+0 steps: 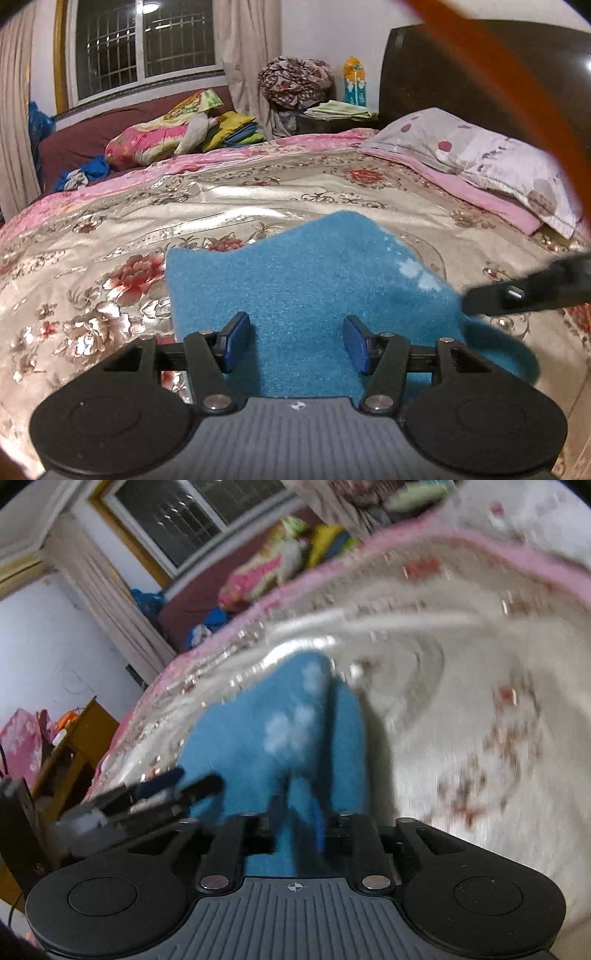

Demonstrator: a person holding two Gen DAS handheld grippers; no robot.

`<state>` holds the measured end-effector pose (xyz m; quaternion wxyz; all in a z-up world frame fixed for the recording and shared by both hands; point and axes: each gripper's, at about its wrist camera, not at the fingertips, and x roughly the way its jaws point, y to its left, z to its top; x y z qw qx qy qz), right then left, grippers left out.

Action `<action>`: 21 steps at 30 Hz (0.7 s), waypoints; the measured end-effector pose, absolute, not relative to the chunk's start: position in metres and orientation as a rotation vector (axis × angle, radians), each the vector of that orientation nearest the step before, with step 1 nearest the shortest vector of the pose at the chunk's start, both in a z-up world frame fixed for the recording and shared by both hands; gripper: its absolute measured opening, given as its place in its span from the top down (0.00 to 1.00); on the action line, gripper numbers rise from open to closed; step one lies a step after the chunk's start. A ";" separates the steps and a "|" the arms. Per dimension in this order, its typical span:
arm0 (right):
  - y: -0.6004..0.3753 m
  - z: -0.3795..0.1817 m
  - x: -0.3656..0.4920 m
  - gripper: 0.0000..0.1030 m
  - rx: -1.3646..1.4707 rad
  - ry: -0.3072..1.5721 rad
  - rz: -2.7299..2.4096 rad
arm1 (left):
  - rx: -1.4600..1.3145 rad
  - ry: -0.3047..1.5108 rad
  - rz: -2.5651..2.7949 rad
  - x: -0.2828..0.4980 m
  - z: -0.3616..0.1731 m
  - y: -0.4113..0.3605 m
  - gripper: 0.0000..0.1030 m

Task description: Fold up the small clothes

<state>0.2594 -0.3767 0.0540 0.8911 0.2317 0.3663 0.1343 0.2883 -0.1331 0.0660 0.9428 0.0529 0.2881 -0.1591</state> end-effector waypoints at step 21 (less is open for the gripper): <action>-0.386 0.028 0.367 0.84 0.507 0.774 0.143 | 0.184 0.524 -0.385 0.267 0.061 -0.148 0.39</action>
